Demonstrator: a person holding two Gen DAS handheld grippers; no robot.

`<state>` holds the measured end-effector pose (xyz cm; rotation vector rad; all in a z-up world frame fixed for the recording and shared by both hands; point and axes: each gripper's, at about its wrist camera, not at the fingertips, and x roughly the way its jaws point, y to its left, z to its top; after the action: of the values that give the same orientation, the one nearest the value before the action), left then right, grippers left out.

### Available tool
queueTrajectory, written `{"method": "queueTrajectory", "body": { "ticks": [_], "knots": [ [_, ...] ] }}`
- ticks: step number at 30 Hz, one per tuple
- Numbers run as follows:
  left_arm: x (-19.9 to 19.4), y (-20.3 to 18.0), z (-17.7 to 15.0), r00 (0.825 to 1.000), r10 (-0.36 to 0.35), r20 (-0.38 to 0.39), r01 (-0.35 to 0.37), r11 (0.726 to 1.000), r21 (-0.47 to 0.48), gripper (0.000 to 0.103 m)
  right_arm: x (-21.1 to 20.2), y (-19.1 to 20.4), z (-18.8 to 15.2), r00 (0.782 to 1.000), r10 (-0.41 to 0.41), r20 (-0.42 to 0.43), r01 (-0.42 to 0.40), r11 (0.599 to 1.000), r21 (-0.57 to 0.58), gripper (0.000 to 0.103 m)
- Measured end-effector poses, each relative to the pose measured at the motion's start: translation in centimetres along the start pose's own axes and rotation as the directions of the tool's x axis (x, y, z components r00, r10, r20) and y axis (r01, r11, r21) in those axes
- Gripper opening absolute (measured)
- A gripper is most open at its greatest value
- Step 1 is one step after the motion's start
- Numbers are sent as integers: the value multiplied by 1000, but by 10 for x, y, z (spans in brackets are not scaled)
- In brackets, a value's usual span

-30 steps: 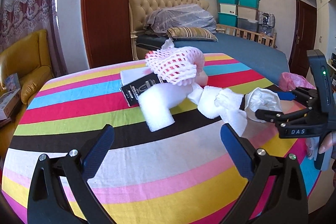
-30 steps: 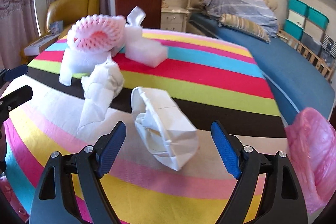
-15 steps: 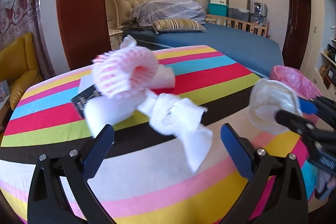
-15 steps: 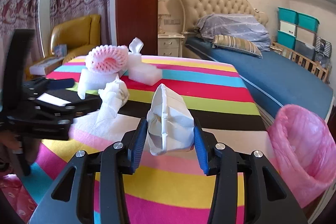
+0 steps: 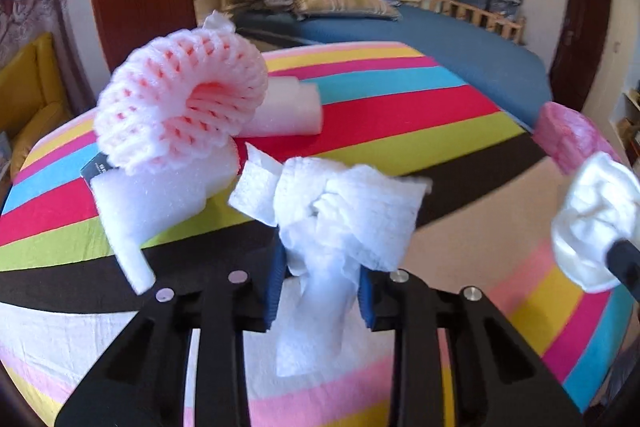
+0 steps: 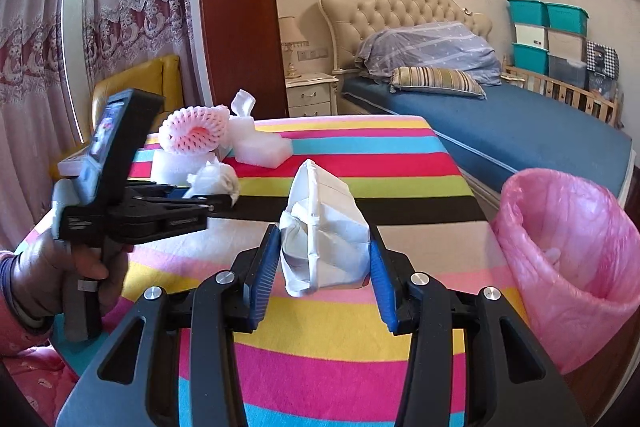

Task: Collect trash
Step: 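Grasp the white tissue with the left tool, then carry the paper and tissue in both tools over the pink bin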

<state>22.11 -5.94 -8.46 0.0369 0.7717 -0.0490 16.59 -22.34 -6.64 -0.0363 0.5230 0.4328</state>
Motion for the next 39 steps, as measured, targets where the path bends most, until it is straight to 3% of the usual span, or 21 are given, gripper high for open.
{"method": "queueTrajectory", "body": {
  "ticks": [5, 13, 27, 39],
  "knots": [
    [-26, -4, -21, 997, -60, 42, 58, 997, 44, 28, -6, 4, -10, 1000, -3, -8, 3, 1000, 14, 42],
    [-58, -13, -37, 988, -83, 131, 75, 995, 65, 28, -14, 10, -22, 1000, -16, -15, 16, 1000, 26, 42],
    [-104, -45, -51, 934, -153, 323, 112, 984, 140, 29, -49, 13, -13, 990, -97, 105, 94, 995, 32, 43],
    [-105, -63, -46, 920, -194, 340, 135, 973, 188, 29, -61, -3, -16, 982, -152, 116, 148, 988, 47, 43]
  ]
}}
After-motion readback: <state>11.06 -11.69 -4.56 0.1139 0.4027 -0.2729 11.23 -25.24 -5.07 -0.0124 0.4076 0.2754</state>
